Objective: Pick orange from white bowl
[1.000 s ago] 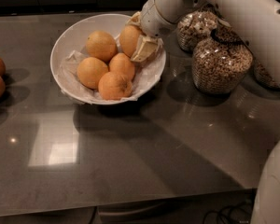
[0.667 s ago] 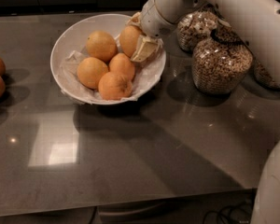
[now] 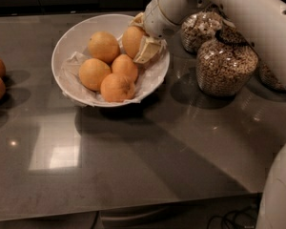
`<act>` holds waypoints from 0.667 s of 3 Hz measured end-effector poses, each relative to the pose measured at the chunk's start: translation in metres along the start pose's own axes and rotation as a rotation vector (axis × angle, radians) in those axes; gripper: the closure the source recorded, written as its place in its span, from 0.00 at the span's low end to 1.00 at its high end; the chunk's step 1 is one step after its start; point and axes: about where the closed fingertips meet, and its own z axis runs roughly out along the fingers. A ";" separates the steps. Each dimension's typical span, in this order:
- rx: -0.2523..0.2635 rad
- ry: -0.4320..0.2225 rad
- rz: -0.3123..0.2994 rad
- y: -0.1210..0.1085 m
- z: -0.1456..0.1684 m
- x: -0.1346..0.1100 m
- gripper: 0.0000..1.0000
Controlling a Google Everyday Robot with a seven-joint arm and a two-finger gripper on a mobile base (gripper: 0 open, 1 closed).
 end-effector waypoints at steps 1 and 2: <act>0.000 0.000 0.000 -0.001 -0.001 -0.001 1.00; 0.038 -0.029 -0.071 0.005 -0.026 -0.038 1.00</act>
Offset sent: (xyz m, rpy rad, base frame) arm -0.0713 0.0341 0.0924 0.0507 -0.1805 0.1274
